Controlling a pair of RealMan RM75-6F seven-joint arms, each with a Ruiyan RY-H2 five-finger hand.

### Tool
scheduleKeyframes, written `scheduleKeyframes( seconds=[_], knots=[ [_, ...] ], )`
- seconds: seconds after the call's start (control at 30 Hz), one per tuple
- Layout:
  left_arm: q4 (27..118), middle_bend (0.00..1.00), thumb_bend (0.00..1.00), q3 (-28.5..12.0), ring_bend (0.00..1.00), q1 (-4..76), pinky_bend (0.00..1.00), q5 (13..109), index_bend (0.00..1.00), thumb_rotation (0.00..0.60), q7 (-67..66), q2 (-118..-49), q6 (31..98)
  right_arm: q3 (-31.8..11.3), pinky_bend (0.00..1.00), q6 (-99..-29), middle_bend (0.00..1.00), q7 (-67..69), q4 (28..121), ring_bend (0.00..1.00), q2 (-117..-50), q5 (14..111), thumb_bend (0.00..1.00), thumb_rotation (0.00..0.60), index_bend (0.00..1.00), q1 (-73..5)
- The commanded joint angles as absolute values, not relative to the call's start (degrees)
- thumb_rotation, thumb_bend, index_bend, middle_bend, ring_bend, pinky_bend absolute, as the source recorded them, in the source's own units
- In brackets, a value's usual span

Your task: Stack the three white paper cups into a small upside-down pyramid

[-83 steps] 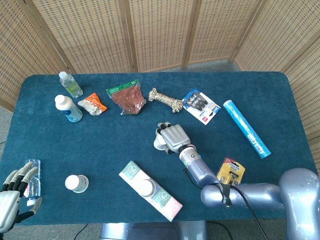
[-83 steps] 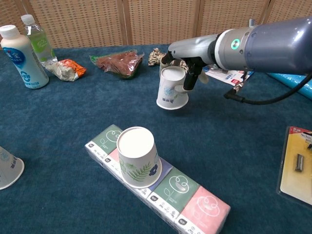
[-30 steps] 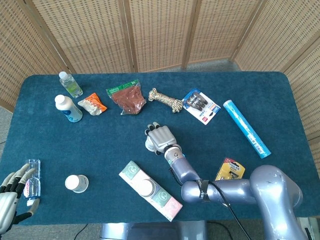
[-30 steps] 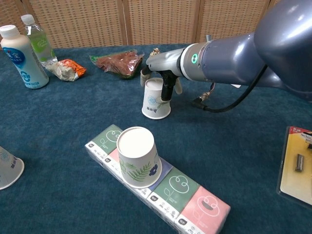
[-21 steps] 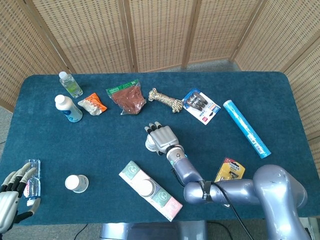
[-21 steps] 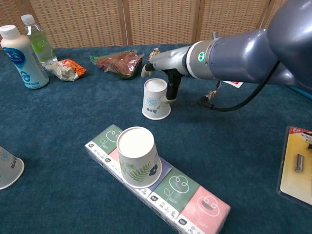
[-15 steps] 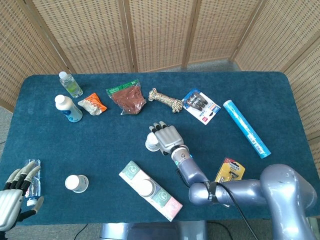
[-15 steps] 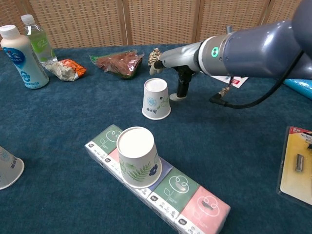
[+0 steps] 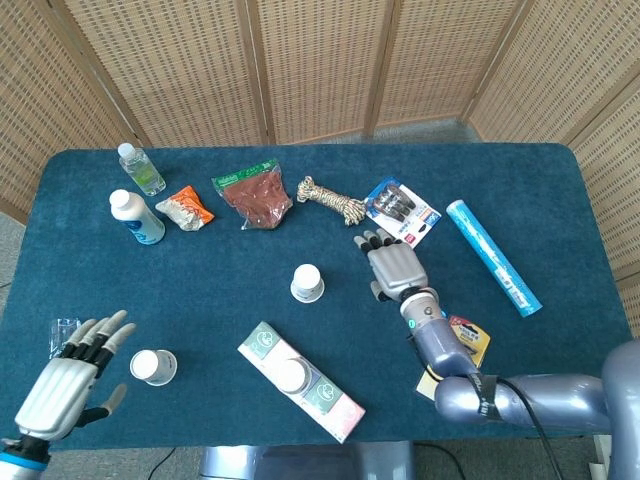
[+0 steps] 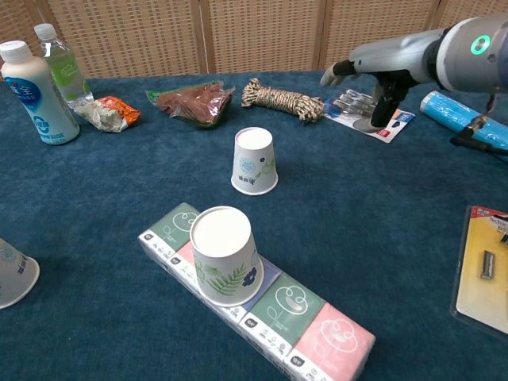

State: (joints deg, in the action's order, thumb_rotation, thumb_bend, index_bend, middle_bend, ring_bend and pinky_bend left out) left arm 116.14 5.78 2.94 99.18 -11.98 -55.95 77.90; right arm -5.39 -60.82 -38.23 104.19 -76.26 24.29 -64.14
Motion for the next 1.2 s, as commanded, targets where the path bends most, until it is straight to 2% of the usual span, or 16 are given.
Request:
scheduleKeyframes(
  seconds=[0.03, 0.3, 0.63, 0.83, 1.2],
  knots=[
    [117.5, 0.00, 0.45, 4.6, 0.00, 5.6, 0.00, 99.4, 0.00, 0.600, -14.6, -56.3, 74.7, -4.7, 0.24, -64.4, 0.00, -35.5, 105.3, 0.00, -74.9, 29.7, 0.50, 0.600, 0.00, -60.7],
    [118.5, 0.00, 0.45, 2.6, 0.00, 12.3, 0.00, 99.3, 0.00, 0.600, -20.1, -59.3, 65.9, -2.6, 0.24, -72.2, 0.00, -35.4, 106.1, 0.00, -74.4, 38.2, 0.51, 0.600, 0.00, -54.9],
    [120.3, 0.00, 0.45, 0.0, 0.00, 19.6, 0.00, 97.3, 0.00, 0.600, -27.5, -64.3, 57.2, -1.6, 0.22, -79.6, 0.00, -36.9, 112.1, 0.00, -71.2, 45.5, 0.49, 0.600, 0.00, -48.6],
    [120.8, 0.00, 0.45, -1.6, 0.00, 22.9, 0.00, 93.9, 0.00, 0.600, -33.7, -68.9, 53.7, -1.4, 0.21, -81.1, 0.00, -36.4, 115.1, 0.00, -68.9, 48.6, 0.49, 0.600, 0.00, -45.3],
    [119.9, 0.00, 0.45, -3.3, 0.00, 29.1, 0.00, 83.9, 0.00, 0.600, -42.9, -78.4, 48.0, -2.3, 0.21, -79.7, 0.00, -34.3, 116.0, 0.00, -65.7, 50.5, 0.49, 0.600, 0.00, -41.1]
  ],
)
